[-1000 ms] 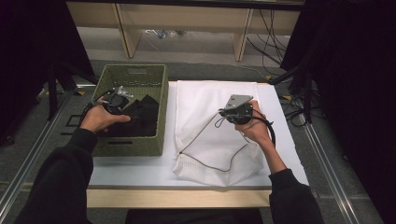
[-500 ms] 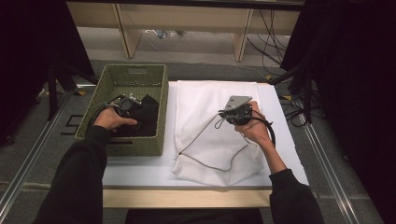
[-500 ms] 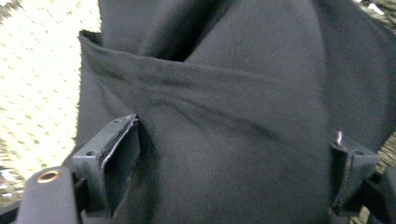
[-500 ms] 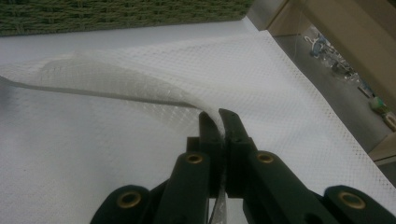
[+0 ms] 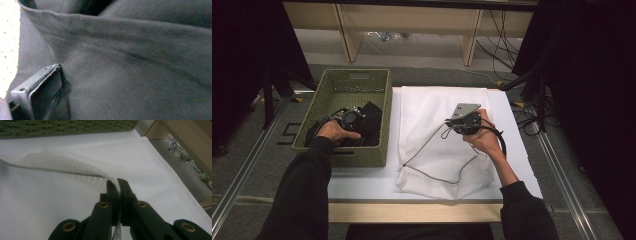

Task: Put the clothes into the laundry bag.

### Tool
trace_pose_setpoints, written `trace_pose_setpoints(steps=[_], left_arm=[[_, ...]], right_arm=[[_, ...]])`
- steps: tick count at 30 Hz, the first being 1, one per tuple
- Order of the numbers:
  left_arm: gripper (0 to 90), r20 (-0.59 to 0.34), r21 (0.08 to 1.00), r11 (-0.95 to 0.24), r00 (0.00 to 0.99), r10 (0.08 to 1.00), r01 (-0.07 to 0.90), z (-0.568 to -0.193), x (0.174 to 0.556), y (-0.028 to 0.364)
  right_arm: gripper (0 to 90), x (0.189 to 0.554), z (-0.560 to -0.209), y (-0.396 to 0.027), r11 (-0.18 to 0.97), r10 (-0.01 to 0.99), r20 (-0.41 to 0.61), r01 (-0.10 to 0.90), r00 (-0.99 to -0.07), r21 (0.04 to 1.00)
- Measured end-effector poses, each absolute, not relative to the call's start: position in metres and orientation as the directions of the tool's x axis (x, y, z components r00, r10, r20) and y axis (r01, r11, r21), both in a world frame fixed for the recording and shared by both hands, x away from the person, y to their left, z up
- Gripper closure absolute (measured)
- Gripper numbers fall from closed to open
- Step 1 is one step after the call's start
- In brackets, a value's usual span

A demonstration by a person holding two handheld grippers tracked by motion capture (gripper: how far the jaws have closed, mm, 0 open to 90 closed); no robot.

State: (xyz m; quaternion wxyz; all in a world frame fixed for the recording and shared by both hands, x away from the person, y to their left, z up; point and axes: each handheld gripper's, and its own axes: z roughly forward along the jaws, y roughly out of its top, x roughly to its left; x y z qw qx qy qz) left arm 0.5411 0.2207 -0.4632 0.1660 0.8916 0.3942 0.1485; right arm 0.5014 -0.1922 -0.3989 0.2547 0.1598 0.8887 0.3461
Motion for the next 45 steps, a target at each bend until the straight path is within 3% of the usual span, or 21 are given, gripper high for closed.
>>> trace_pose_setpoints(steps=[3,5,19,22,26,27,29,30,32,36,38,39,40,43,45], left_arm=[[3.5,0.111,0.425,-0.616,0.637,0.763,0.663,-0.463,0.543,0.225],[12.5,0.098,0.432,-0.6,0.626,0.773,0.673,-0.461,0.545,0.229],[45.3,0.078,0.453,-0.578,0.616,0.784,0.678,-0.449,0.542,0.234],[59.6,0.062,0.48,-0.567,0.619,0.783,0.67,-0.443,0.54,0.235],[57.3,0.079,0.484,-0.571,0.617,0.783,0.663,-0.445,0.54,0.233],[46.7,0.131,0.468,-0.594,0.613,0.779,0.655,-0.447,0.54,0.23],[29.4,0.15,0.458,-0.59,0.597,0.788,0.665,-0.45,0.541,0.228],[29.4,0.185,0.451,-0.61,0.6,0.778,0.652,-0.454,0.543,0.227],[12.3,0.167,0.454,-0.58,0.575,0.801,0.676,-0.464,0.545,0.221],[10.3,0.144,0.449,-0.567,0.57,0.809,0.691,-0.464,0.548,0.224],[21.7,0.117,0.453,-0.546,0.561,0.82,0.704,-0.462,0.548,0.227],[21.7,0.113,0.454,-0.545,0.561,0.82,0.705,-0.46,0.548,0.23],[31.9,0.109,0.461,-0.541,0.56,0.821,0.703,-0.459,0.547,0.231],[39.8,0.121,0.453,-0.558,0.572,0.811,0.695,-0.454,0.545,0.229],[54.6,0.079,0.493,-0.518,0.557,0.827,0.699,-0.446,0.544,0.232]], right_arm=[[89.4,0.502,-0.399,-0.192,0.709,0.461,-0.339,0.11,-0.82,0.696],[89.4,0.5,-0.398,-0.193,0.711,0.46,-0.339,0.111,-0.821,0.694],[89.4,0.501,-0.399,-0.192,0.718,0.446,-0.349,0.097,-0.825,0.689],[89.4,0.502,-0.399,-0.192,0.719,0.445,-0.348,0.097,-0.825,0.689],[89.3,0.5,-0.4,-0.192,0.715,0.458,-0.339,0.113,-0.822,0.69],[89.4,0.502,-0.4,-0.192,0.718,0.445,-0.346,0.098,-0.826,0.689],[89.3,0.501,-0.4,-0.192,0.718,0.453,-0.345,0.107,-0.822,0.688],[89.3,0.501,-0.4,-0.192,0.718,0.453,-0.345,0.107,-0.822,0.688],[89.3,0.501,-0.4,-0.192,0.716,0.453,-0.34,0.109,-0.824,0.689],[89.3,0.502,-0.401,-0.192,0.723,0.445,-0.352,0.099,-0.824,0.684],[89.3,0.502,-0.401,-0.192,0.722,0.445,-0.352,0.098,-0.824,0.685],[89.3,0.502,-0.401,-0.192,0.722,0.445,-0.352,0.098,-0.824,0.685],[89.3,0.501,-0.401,-0.192,0.724,0.442,-0.351,0.097,-0.826,0.683],[89.2,0.501,-0.4,-0.192,0.722,0.445,-0.345,0.103,-0.826,0.684],[89.2,0.5,-0.401,-0.192,0.724,0.444,-0.345,0.104,-0.827,0.682]])
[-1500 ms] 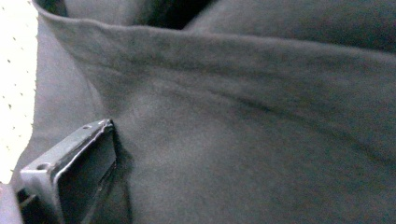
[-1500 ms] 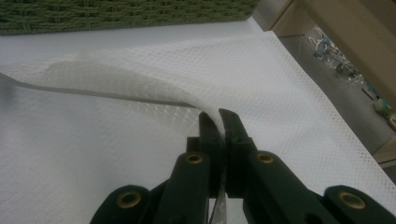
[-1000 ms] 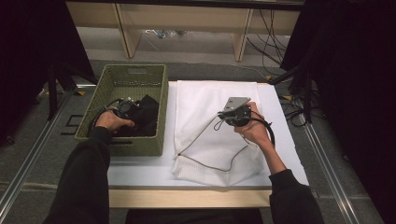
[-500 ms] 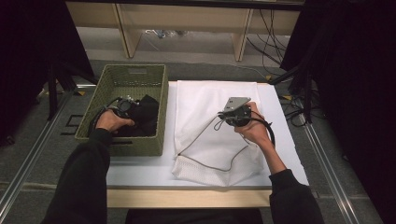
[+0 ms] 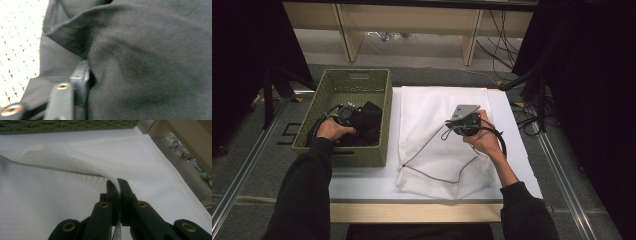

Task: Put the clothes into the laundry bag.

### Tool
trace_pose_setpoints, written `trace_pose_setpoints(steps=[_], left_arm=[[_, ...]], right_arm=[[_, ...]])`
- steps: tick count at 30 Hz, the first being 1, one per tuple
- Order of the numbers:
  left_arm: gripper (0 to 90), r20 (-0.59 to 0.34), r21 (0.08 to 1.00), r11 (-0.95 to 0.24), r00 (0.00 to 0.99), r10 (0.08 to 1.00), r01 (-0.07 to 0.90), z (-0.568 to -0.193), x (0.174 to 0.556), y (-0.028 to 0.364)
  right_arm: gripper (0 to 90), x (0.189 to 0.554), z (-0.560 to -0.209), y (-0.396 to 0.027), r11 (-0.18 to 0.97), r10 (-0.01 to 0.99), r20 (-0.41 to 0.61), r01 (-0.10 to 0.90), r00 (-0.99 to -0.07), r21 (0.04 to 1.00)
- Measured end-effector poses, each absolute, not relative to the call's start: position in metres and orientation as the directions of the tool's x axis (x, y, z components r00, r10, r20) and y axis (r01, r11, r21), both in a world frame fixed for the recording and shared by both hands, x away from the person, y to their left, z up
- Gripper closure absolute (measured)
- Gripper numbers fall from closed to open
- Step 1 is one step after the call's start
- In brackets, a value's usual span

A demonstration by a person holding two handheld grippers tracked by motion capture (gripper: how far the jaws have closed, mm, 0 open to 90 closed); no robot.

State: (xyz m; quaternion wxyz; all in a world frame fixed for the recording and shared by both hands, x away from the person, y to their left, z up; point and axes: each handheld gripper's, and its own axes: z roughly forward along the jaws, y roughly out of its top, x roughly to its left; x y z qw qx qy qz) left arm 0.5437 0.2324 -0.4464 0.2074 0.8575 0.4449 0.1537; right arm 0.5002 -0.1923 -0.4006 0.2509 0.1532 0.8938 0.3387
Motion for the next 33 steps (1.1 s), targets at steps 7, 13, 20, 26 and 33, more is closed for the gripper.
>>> trace_pose_setpoints(steps=[7,13,20,26,33], left_arm=[[65.1,0.064,0.511,-0.49,0.537,0.841,0.706,-0.441,0.542,0.236],[66.1,0.017,0.564,-0.421,0.5,0.866,0.711,-0.43,0.541,0.244],[66.1,-0.055,0.611,-0.346,0.474,0.879,0.712,-0.411,0.536,0.247],[66.1,-0.051,0.625,-0.342,0.474,0.879,0.702,-0.384,0.53,0.242],[66.1,-0.063,0.667,-0.32,0.479,0.876,0.673,-0.351,0.518,0.242]], right_arm=[[89.2,0.502,-0.401,-0.193,0.72,0.448,-0.346,0.104,-0.824,0.686],[89.3,0.502,-0.402,-0.194,0.717,0.457,-0.334,0.119,-0.824,0.687],[89.3,0.503,-0.402,-0.192,0.72,0.446,-0.346,0.102,-0.825,0.686],[89.3,0.502,-0.401,-0.193,0.717,0.456,-0.341,0.112,-0.822,0.688],[89.3,0.501,-0.401,-0.193,0.715,0.456,-0.34,0.112,-0.822,0.69]])
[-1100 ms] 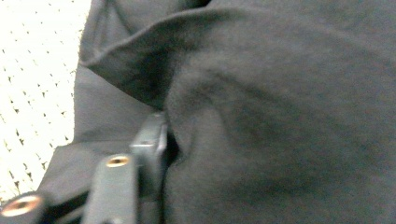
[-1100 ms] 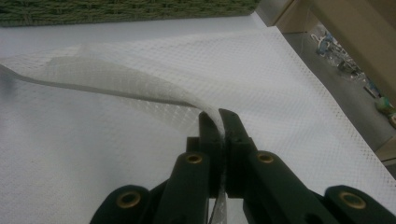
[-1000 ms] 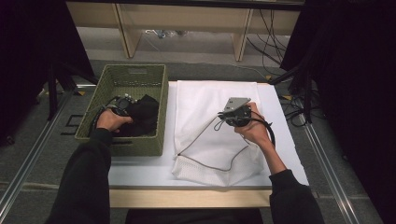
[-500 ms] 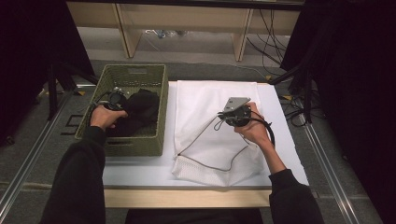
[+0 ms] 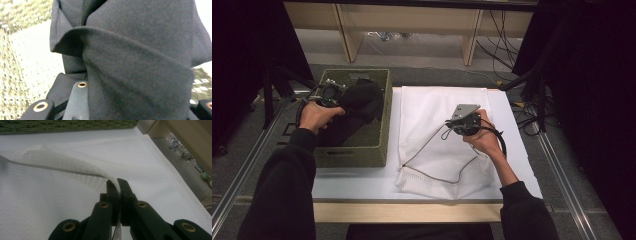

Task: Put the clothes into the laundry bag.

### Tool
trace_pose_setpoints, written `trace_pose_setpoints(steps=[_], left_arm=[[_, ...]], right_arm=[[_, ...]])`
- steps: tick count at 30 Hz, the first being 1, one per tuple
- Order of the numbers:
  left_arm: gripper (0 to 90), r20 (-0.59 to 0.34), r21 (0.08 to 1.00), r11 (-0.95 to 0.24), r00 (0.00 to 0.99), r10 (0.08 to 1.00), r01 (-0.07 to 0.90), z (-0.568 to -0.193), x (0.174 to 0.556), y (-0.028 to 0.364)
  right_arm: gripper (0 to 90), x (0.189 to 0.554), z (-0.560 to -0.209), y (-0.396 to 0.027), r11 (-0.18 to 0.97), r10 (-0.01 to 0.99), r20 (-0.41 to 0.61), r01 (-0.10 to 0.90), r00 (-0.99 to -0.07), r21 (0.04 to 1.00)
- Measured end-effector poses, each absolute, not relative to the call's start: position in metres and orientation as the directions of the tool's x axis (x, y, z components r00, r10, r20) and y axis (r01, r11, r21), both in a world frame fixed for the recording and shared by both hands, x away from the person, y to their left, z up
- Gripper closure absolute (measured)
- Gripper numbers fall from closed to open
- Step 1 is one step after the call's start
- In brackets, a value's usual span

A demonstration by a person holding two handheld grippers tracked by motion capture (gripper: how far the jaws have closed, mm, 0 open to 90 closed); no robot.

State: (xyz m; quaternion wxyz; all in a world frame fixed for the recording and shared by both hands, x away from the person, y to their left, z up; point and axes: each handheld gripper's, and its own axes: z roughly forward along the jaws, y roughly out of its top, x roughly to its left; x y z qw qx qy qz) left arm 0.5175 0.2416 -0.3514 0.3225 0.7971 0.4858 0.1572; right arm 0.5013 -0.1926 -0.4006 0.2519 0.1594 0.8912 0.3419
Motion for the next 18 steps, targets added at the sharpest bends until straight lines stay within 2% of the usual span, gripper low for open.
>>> trace_pose_setpoints(steps=[10,18], left_arm=[[66.2,-0.081,0.685,-0.36,0.558,0.826,0.633,-0.293,0.487,0.232],[66.2,-0.147,0.692,-0.363,0.614,0.775,0.624,-0.273,0.456,0.219]], right_arm=[[89.3,0.501,-0.4,-0.193,0.71,0.463,-0.335,0.116,-0.821,0.695],[89.3,0.501,-0.398,-0.193,0.713,0.452,-0.342,0.103,-0.824,0.693]])
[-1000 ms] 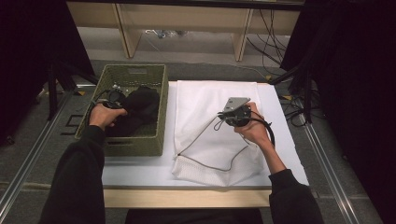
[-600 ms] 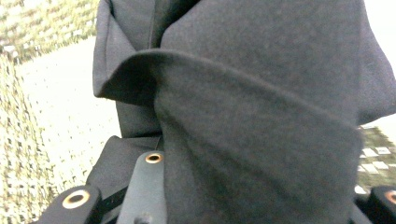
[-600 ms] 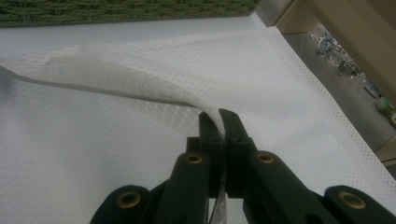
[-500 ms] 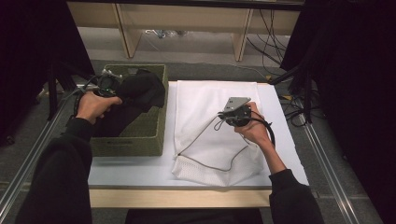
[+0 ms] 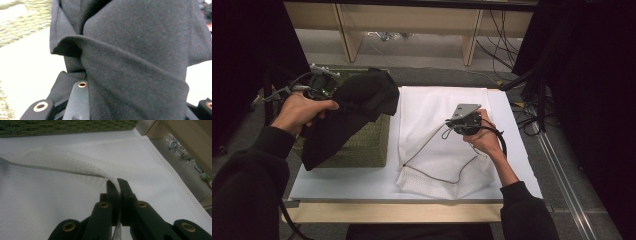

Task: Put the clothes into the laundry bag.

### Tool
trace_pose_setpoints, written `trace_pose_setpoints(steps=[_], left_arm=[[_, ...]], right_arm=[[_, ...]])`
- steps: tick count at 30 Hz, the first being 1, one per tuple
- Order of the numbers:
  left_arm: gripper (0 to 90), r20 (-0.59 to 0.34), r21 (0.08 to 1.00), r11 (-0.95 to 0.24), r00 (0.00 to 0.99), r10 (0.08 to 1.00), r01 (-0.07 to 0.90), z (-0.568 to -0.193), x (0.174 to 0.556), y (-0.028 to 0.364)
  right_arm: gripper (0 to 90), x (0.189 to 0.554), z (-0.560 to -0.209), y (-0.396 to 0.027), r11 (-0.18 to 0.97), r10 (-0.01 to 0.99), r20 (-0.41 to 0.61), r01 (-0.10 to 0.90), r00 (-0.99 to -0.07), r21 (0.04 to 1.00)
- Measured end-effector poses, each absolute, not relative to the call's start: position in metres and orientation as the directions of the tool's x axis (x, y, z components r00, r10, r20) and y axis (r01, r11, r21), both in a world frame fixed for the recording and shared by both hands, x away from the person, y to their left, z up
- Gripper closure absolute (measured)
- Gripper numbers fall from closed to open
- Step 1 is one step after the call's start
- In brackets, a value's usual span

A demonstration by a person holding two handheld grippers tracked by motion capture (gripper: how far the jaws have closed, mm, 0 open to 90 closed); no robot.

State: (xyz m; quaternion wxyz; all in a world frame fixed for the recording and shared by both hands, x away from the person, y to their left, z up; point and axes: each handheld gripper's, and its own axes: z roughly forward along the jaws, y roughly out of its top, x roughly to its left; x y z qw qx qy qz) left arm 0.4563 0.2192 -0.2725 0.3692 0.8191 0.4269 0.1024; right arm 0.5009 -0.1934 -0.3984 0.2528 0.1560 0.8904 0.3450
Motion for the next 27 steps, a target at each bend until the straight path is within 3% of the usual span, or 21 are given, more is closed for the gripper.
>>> trace_pose_setpoints(steps=[3,6,16,27], left_arm=[[66.1,-0.13,0.694,-0.405,0.656,0.743,0.596,-0.271,0.438,0.208],[66.1,-0.175,0.698,-0.425,0.712,0.68,0.577,-0.274,0.424,0.201],[66.1,-0.214,0.67,-0.503,0.791,0.573,0.546,-0.303,0.382,0.16],[65.7,-0.262,0.626,-0.596,0.855,0.447,0.503,-0.336,0.37,0.114]], right_arm=[[89.3,0.502,-0.398,-0.194,0.709,0.452,-0.343,0.099,-0.823,0.698],[89.3,0.502,-0.398,-0.194,0.709,0.452,-0.341,0.1,-0.824,0.698],[89.4,0.5,-0.392,-0.195,0.687,0.469,-0.326,0.107,-0.821,0.719],[89.4,0.498,-0.386,-0.193,0.688,0.452,-0.339,0.081,-0.825,0.721]])
